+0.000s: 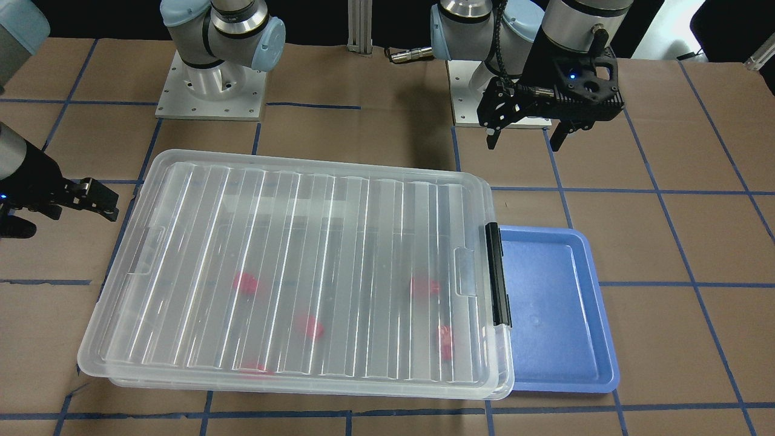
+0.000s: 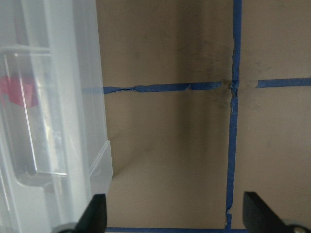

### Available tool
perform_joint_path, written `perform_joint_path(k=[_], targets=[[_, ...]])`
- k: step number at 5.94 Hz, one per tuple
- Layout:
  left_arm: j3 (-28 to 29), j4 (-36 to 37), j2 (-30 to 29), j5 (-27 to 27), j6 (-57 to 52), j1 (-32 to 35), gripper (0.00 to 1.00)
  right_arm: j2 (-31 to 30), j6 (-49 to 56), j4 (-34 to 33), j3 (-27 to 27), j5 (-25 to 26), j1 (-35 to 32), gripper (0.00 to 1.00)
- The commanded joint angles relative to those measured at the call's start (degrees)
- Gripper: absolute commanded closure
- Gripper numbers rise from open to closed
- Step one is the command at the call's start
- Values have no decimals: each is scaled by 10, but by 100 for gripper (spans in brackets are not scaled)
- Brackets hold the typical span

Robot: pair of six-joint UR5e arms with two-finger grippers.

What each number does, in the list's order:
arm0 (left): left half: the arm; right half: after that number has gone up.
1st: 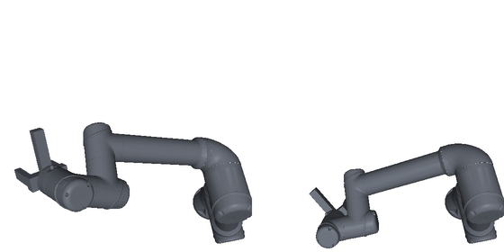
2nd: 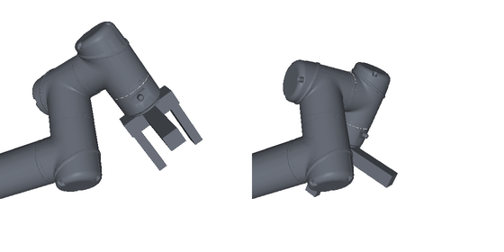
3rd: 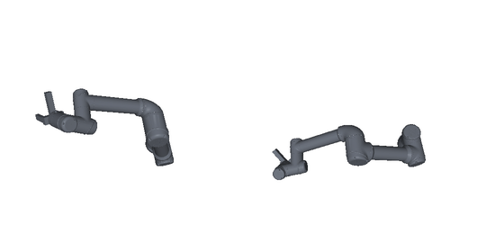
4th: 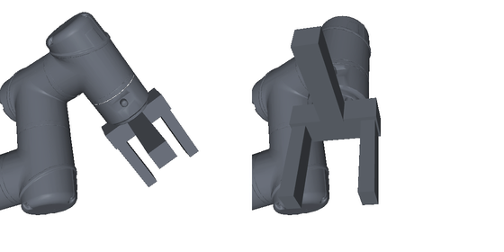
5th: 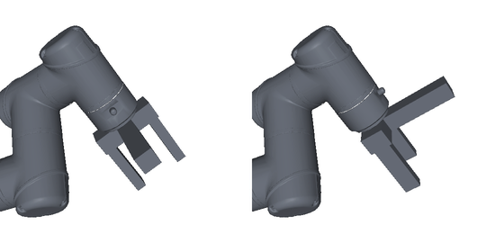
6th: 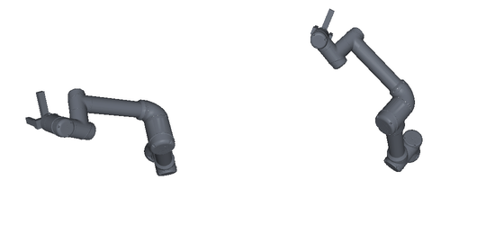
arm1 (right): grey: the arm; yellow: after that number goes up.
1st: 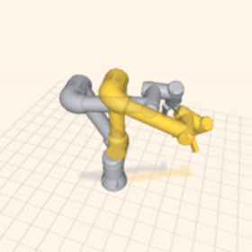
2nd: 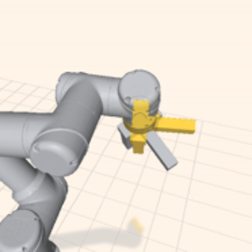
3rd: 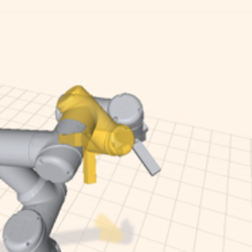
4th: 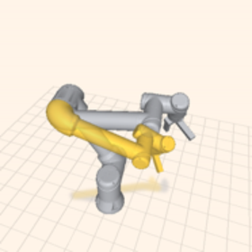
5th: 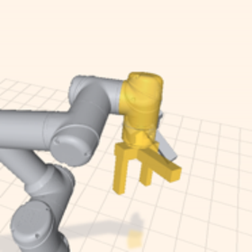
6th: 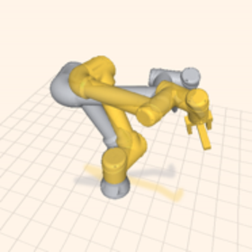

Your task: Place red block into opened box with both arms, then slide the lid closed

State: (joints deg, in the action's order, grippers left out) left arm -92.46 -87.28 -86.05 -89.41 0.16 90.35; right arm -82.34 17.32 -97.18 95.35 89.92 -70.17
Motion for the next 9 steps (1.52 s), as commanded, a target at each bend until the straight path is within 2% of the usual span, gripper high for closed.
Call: perform_joint_path(k=[1, 3, 5, 9], targets=[[-1, 0, 0, 0, 0, 0, 1, -16, -73, 85, -80, -5, -35, 0], [0, 0, 0, 0, 0, 0, 1, -16, -214, 93, -131, -4, -163, 0], [0, 0, 0, 0, 0, 0, 1, -29, -224, 124, -129, -5, -182, 0], [-1, 0, 0, 0, 0, 0, 1, -33, -220, 127, -120, -4, -182, 0]])
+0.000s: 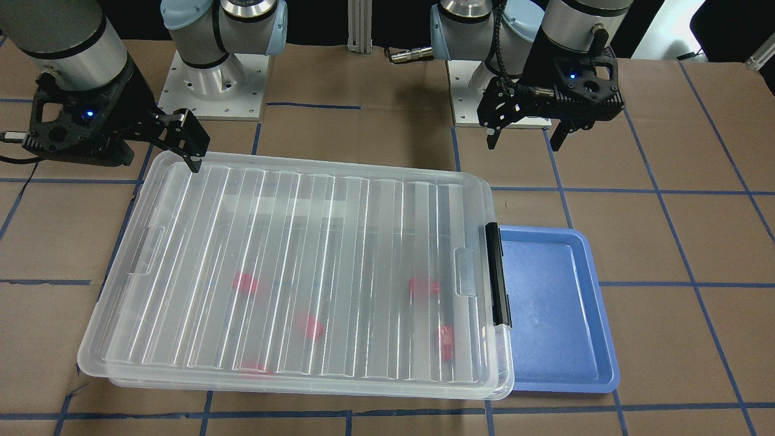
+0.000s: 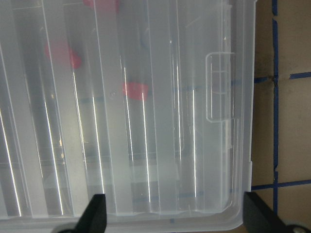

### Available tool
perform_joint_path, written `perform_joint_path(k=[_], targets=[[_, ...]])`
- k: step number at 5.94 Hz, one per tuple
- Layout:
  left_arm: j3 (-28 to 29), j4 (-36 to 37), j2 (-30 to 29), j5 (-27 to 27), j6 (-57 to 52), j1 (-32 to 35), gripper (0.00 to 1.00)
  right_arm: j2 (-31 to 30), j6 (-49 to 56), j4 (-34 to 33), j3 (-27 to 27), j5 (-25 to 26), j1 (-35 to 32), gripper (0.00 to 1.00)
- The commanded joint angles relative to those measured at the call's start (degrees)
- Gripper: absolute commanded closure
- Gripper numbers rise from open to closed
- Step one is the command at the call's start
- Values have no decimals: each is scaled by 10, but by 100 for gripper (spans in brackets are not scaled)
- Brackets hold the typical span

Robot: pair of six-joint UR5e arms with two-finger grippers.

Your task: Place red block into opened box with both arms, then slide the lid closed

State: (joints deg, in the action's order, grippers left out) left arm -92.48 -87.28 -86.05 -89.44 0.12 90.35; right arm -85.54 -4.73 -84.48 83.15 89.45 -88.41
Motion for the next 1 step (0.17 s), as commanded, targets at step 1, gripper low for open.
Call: perform_joint_path(k=[1], targets=[[-1, 0, 0, 1, 0, 0, 1, 0, 1, 0, 2, 0, 0, 0]])
